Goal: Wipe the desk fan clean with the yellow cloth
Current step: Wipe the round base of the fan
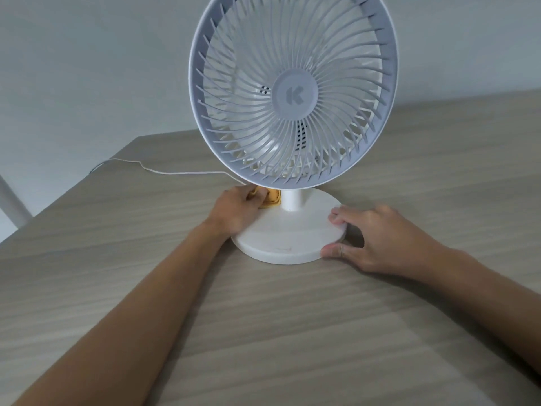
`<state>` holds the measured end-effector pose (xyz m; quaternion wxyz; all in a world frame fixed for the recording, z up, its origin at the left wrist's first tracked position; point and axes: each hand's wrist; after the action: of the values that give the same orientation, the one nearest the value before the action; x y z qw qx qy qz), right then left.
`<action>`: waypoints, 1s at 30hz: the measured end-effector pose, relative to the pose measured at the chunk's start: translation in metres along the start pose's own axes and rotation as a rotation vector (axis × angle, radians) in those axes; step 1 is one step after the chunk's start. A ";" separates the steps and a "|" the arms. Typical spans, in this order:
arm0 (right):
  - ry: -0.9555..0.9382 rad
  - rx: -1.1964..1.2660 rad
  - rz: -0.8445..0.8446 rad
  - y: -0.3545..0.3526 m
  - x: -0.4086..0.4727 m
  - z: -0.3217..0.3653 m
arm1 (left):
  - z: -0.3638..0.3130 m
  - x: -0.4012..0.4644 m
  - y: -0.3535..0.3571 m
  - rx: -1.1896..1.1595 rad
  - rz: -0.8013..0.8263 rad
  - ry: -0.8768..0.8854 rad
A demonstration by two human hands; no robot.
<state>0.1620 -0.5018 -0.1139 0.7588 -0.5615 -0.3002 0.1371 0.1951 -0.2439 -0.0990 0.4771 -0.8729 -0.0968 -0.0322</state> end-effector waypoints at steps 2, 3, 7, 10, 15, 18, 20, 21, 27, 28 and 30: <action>-0.004 -0.019 -0.010 -0.001 0.000 0.000 | 0.003 -0.004 -0.003 0.031 0.027 0.007; -0.008 -0.027 -0.013 -0.001 0.000 0.000 | 0.005 -0.008 -0.006 0.039 0.038 0.017; -0.019 -0.069 -0.007 -0.001 0.000 0.002 | 0.007 -0.039 -0.013 0.023 0.050 0.094; -0.040 -0.102 -0.023 0.000 -0.001 0.004 | -0.001 -0.067 -0.012 0.034 0.057 0.191; -0.058 -0.122 -0.044 0.000 -0.001 0.005 | -0.017 -0.090 0.010 0.122 0.128 0.388; -0.087 -0.145 -0.058 0.000 -0.002 0.008 | -0.017 -0.097 0.016 0.092 0.127 0.444; -0.089 -0.125 -0.049 -0.001 -0.003 0.008 | -0.014 -0.098 0.015 0.082 0.109 0.495; -0.085 -0.109 -0.038 -0.001 -0.003 0.007 | -0.011 -0.098 0.013 0.076 0.094 0.518; -0.025 -0.038 -0.023 -0.001 -0.003 0.003 | 0.018 -0.086 -0.012 0.023 -0.012 0.555; -0.009 -0.027 -0.014 -0.001 -0.003 0.004 | 0.023 -0.082 -0.015 0.008 -0.069 0.517; -0.009 -0.028 -0.014 -0.001 -0.002 0.004 | 0.028 -0.069 -0.019 -0.055 -0.228 0.333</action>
<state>0.1578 -0.5000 -0.1133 0.7503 -0.5696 -0.3093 0.1300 0.1226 -0.2197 -0.1087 0.4560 -0.8515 -0.1141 -0.2325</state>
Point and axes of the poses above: each hand's wrist, its own x-axis towards the middle knuckle, its own y-axis out of the palm, z = x × y, and after that the axes turned 6 degrees about -y, right-handed
